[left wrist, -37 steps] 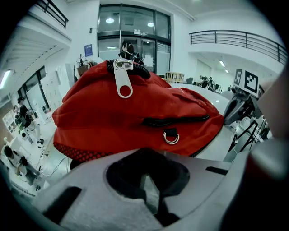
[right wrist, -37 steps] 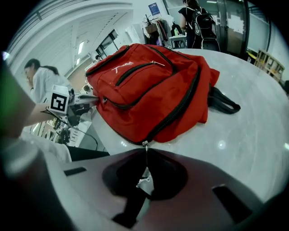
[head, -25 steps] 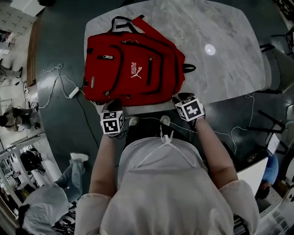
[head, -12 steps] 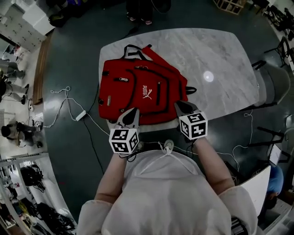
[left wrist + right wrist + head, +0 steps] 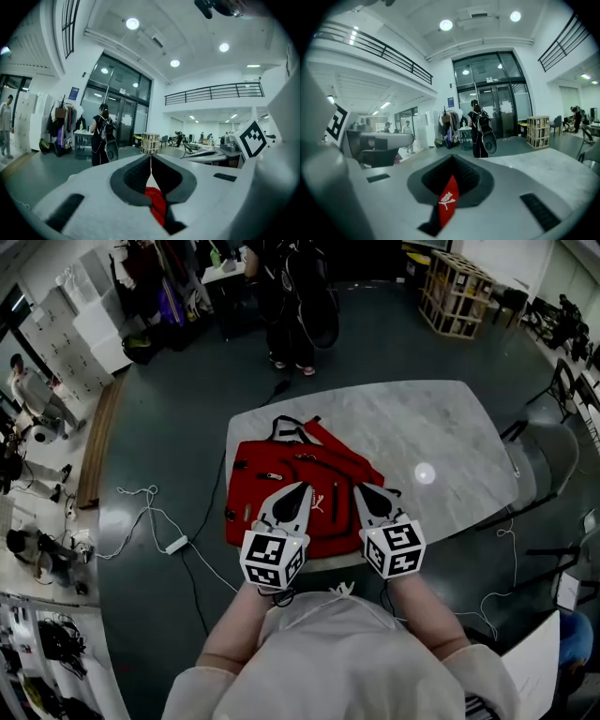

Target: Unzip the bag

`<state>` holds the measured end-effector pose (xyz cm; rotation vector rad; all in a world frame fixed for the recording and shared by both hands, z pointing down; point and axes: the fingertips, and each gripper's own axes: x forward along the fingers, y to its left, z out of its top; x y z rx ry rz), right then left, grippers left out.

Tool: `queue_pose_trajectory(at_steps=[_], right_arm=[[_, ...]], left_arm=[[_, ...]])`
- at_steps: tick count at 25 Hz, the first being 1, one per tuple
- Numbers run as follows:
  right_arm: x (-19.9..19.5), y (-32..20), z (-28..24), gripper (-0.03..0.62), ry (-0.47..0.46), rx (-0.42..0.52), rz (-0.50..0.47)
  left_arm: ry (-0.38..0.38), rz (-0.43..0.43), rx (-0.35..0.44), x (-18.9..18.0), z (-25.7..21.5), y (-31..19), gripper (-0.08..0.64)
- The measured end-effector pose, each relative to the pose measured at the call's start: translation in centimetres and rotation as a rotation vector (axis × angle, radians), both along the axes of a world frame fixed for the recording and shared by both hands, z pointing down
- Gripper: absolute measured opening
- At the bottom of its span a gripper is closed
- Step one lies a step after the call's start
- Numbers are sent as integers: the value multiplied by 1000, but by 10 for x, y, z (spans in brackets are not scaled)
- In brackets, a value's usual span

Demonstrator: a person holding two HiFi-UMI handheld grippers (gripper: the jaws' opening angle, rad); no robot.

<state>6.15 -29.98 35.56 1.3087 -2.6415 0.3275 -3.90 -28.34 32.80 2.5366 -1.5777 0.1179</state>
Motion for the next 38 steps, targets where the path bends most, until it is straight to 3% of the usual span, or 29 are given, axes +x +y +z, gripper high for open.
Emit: queue_pose_trajectory(at_steps=[6,11,38], right_arm=[[-3,0,-29,28,-51,52,21],[-1,1,-36,28,-37,81,32],[-4,5,-20,26,25,20,56]], left_arm=[[26,41,127,6,-47,-3,21],[26,51,162,10,-53,-1,21],[28,26,131,4,-43,-7,21]])
